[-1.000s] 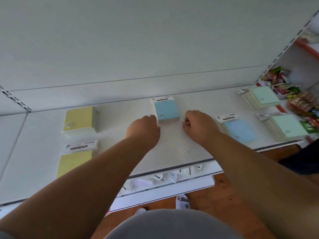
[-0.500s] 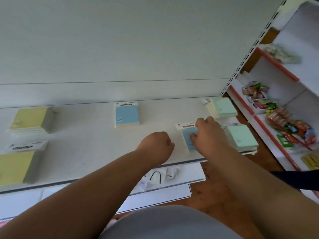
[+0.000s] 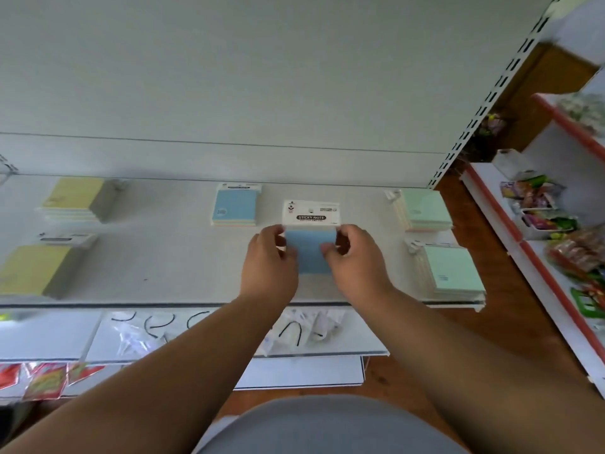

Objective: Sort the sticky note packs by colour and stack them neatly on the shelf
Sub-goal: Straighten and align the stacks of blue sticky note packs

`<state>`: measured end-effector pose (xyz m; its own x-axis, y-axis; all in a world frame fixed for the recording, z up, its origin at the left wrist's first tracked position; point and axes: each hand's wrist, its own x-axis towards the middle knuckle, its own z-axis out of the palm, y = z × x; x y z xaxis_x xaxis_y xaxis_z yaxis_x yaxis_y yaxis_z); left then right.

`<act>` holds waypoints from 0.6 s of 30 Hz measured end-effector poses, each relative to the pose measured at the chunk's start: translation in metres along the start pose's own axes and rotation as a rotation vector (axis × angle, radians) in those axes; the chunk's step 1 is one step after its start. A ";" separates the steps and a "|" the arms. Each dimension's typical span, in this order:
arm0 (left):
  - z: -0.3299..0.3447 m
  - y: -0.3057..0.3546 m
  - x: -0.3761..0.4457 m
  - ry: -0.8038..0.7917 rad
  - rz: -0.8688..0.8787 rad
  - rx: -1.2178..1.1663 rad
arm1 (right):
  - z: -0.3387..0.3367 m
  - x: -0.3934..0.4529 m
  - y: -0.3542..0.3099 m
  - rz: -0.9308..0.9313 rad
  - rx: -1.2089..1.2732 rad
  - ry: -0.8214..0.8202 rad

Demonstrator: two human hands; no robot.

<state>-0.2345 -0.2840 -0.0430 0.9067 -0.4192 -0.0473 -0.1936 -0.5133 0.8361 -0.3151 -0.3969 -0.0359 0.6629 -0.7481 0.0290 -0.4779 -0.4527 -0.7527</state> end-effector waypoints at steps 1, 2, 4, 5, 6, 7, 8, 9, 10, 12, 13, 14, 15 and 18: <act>-0.010 -0.005 -0.003 0.044 0.059 0.024 | 0.006 -0.006 -0.004 -0.059 0.017 0.018; -0.019 -0.011 -0.007 0.075 0.124 0.056 | 0.013 -0.012 -0.006 -0.102 0.031 0.026; -0.035 -0.029 -0.014 0.082 0.210 0.117 | 0.028 -0.024 -0.008 -0.155 0.027 0.002; -0.041 -0.037 -0.015 0.058 0.230 0.154 | 0.037 -0.029 -0.008 -0.165 0.008 -0.010; -0.046 -0.045 -0.017 0.022 0.247 0.195 | 0.044 -0.034 -0.008 -0.167 -0.014 -0.009; -0.050 -0.051 -0.017 -0.009 0.270 0.228 | 0.050 -0.039 -0.010 -0.171 -0.022 0.010; -0.053 -0.055 -0.015 -0.023 0.302 0.247 | 0.054 -0.044 -0.014 -0.174 -0.014 0.041; -0.058 -0.058 -0.013 -0.021 0.332 0.254 | 0.057 -0.048 -0.018 -0.174 0.002 0.068; -0.062 -0.060 -0.010 -0.012 0.354 0.263 | 0.061 -0.051 -0.023 -0.170 0.009 0.081; -0.074 -0.064 -0.003 -0.016 0.354 0.306 | 0.071 -0.055 -0.031 -0.136 -0.033 0.066; -0.079 -0.066 0.000 -0.049 0.332 0.337 | 0.076 -0.056 -0.036 -0.115 -0.064 0.059; -0.084 -0.069 0.002 -0.084 0.315 0.365 | 0.080 -0.056 -0.041 -0.104 -0.084 0.058; -0.090 -0.072 0.005 -0.109 0.308 0.378 | 0.084 -0.055 -0.046 -0.106 -0.098 0.058; -0.108 -0.079 0.012 -0.128 0.212 0.331 | 0.092 -0.052 -0.060 -0.107 -0.146 0.015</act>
<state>-0.1677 -0.1672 -0.0506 0.7838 -0.6207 0.0221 -0.5004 -0.6100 0.6144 -0.2680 -0.2863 -0.0522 0.7061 -0.6988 0.1146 -0.4846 -0.5949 -0.6413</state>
